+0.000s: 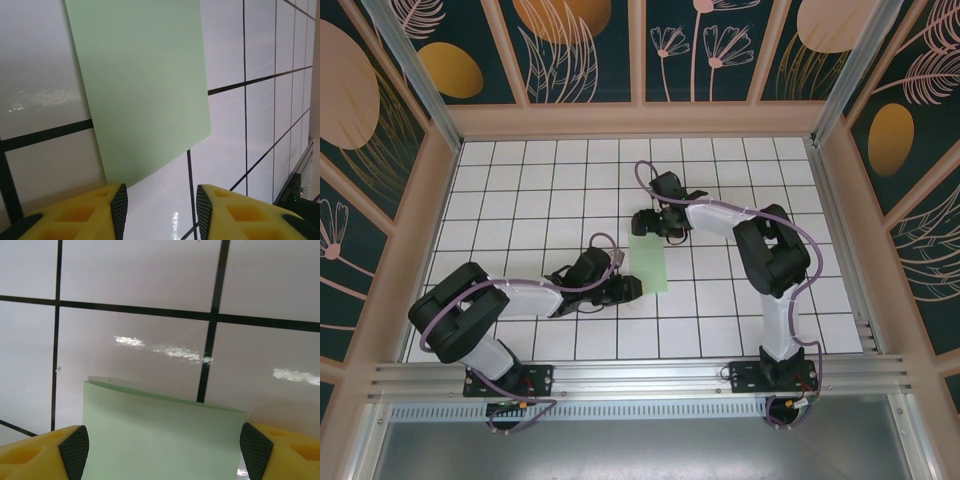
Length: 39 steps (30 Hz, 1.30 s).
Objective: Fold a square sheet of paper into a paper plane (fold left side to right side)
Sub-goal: Fold the triangle a second time at the center of the table.
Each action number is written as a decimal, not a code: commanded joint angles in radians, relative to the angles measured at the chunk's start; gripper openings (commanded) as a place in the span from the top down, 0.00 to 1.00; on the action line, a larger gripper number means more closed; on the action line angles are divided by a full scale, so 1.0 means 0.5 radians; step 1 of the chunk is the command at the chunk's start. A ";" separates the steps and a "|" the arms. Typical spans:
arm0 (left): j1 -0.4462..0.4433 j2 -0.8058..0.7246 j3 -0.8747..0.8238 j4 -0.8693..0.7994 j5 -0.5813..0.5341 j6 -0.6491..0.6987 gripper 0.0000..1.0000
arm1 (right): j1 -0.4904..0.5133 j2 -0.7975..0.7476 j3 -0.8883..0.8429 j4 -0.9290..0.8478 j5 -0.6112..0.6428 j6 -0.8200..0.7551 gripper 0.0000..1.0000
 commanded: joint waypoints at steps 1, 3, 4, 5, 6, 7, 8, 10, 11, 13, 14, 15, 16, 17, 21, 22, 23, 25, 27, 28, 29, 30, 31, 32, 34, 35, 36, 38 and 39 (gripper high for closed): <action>-0.014 0.053 0.055 -0.039 -0.032 0.008 0.56 | 0.021 0.028 0.046 -0.042 -0.061 -0.004 0.18; -0.013 0.068 0.063 -0.056 -0.058 0.015 0.56 | 0.023 0.014 0.037 -0.046 -0.085 0.002 0.18; -0.015 0.076 0.067 -0.063 -0.071 0.019 0.56 | 0.027 0.004 0.026 -0.048 -0.095 0.005 0.18; -0.016 0.080 0.069 -0.058 -0.078 0.019 0.56 | 0.027 -0.007 0.017 -0.043 -0.108 0.008 0.18; -0.014 0.088 0.075 -0.058 -0.082 0.019 0.56 | 0.029 -0.021 0.007 -0.043 -0.121 0.013 0.18; -0.015 0.097 0.084 -0.059 -0.089 0.019 0.56 | 0.032 -0.036 -0.002 -0.040 -0.128 0.017 0.19; -0.017 0.105 0.090 -0.057 -0.095 0.019 0.56 | 0.032 -0.044 -0.015 -0.040 -0.129 0.020 0.19; -0.018 0.123 0.113 -0.070 -0.113 0.023 0.57 | 0.032 -0.058 -0.027 -0.047 -0.131 0.020 0.19; -0.018 0.128 0.123 -0.084 -0.124 0.030 0.57 | 0.034 -0.059 -0.031 -0.052 -0.127 0.020 0.18; -0.018 0.135 0.146 -0.127 -0.147 0.046 0.57 | 0.033 -0.060 -0.032 -0.064 -0.121 0.015 0.19; -0.018 0.135 0.149 -0.133 -0.155 0.048 0.57 | 0.033 -0.068 -0.031 -0.069 -0.105 0.012 0.19; -0.016 0.128 0.152 -0.138 -0.156 0.052 0.57 | 0.034 -0.075 -0.031 -0.070 -0.080 0.001 0.19; -0.018 0.121 0.158 -0.149 -0.161 0.054 0.57 | 0.029 -0.082 -0.016 -0.085 -0.039 -0.017 0.18; -0.016 0.117 0.157 -0.154 -0.164 0.058 0.57 | 0.030 -0.088 0.007 -0.109 0.001 -0.033 0.18; -0.016 0.108 0.186 -0.240 -0.194 0.079 0.57 | 0.021 -0.083 0.114 -0.210 0.147 -0.107 0.17; -0.020 0.105 0.198 -0.272 -0.209 0.089 0.57 | 0.016 -0.079 0.129 -0.222 0.166 -0.115 0.16; -0.022 0.103 0.211 -0.302 -0.226 0.097 0.57 | 0.013 -0.071 0.135 -0.219 0.168 -0.122 0.16; -0.027 0.101 0.242 -0.377 -0.262 0.119 0.57 | 0.007 -0.042 0.141 -0.209 0.169 -0.129 0.14; -0.028 0.107 0.256 -0.410 -0.281 0.128 0.57 | 0.005 -0.007 0.155 -0.198 0.174 -0.138 0.13; -0.030 0.110 0.257 -0.408 -0.283 0.130 0.57 | 0.005 0.010 0.161 -0.191 0.174 -0.142 0.12; -0.031 0.115 0.256 -0.405 -0.284 0.125 0.57 | 0.007 0.022 0.162 -0.185 0.169 -0.143 0.12; -0.030 0.122 0.258 -0.402 -0.280 0.122 0.57 | 0.009 0.033 0.160 -0.178 0.152 -0.140 0.12; -0.032 0.128 0.264 -0.402 -0.278 0.121 0.57 | 0.010 0.039 0.155 -0.177 0.140 -0.132 0.12; -0.034 0.134 0.266 -0.398 -0.278 0.121 0.57 | 0.014 0.045 0.144 -0.172 0.134 -0.126 0.12; -0.034 0.147 0.274 -0.395 -0.278 0.117 0.57 | 0.024 0.041 0.118 -0.169 0.122 -0.116 0.12; -0.036 0.156 0.281 -0.390 -0.275 0.117 0.57 | 0.025 0.033 0.098 -0.166 0.126 -0.108 0.12; -0.038 0.161 0.286 -0.387 -0.271 0.117 0.57 | 0.027 0.025 0.081 -0.160 0.135 -0.104 0.11; -0.041 0.168 0.293 -0.388 -0.271 0.117 0.57 | 0.025 -0.003 0.048 -0.147 0.190 -0.106 0.08; -0.040 0.168 0.293 -0.386 -0.269 0.117 0.57 | 0.022 -0.014 0.042 -0.142 0.218 -0.113 0.06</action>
